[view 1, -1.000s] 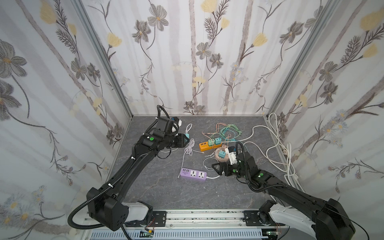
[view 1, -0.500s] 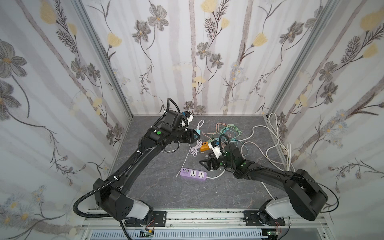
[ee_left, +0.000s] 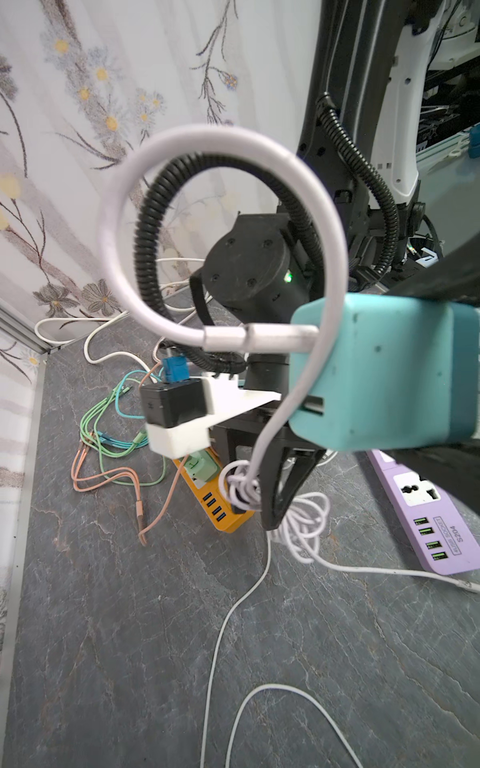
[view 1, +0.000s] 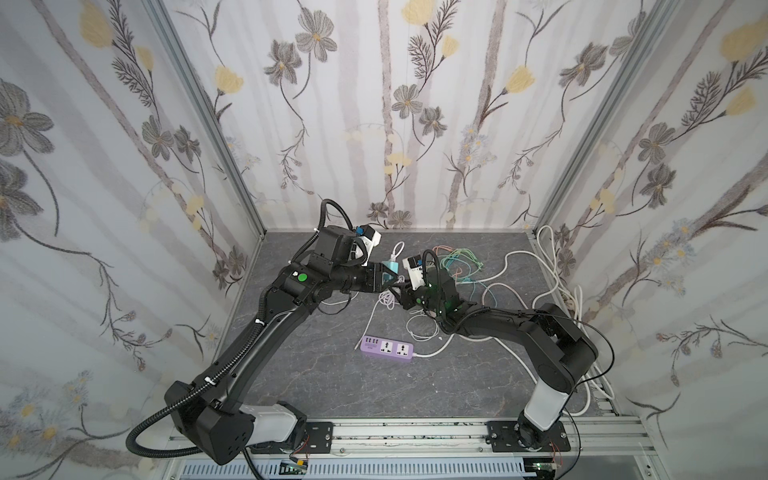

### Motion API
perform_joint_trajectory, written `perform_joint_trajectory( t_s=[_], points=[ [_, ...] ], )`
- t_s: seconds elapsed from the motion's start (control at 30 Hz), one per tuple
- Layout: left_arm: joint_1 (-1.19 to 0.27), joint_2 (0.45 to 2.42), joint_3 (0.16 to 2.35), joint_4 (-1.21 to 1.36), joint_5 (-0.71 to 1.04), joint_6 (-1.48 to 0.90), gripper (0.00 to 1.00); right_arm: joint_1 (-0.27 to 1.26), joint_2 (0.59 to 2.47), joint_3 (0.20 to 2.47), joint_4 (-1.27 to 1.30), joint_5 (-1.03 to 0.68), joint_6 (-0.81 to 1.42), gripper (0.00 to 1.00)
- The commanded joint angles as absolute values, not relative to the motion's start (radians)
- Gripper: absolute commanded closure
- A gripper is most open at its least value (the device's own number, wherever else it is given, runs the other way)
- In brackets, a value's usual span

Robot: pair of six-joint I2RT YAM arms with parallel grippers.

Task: Insert the plug
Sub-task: 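Hold the teal charger with the left gripper while the right gripper rises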

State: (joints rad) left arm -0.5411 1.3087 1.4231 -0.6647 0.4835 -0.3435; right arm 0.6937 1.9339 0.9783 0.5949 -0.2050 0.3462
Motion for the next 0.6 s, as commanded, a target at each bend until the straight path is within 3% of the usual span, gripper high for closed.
perform_joint_trajectory(
  t_s=[0.0, 0.33, 0.57],
  points=[
    [-0.533, 1.27, 1.403, -0.658, 0.484, -0.328, 1.0, 0.69, 1.923, 1.033, 0.638, -0.136, 0.316, 0.77],
    [-0.528, 1.207, 1.303, -0.843, 0.274, -0.212, 1.0, 0.584, 1.925, 1.286, 0.339, -0.073, 0.262, 0.85],
    [-0.528, 1.214, 1.196, -0.909, -0.106, -0.25, 1.0, 0.527, 2.012, 1.504, 0.171, -0.068, 0.249, 0.85]
  ],
)
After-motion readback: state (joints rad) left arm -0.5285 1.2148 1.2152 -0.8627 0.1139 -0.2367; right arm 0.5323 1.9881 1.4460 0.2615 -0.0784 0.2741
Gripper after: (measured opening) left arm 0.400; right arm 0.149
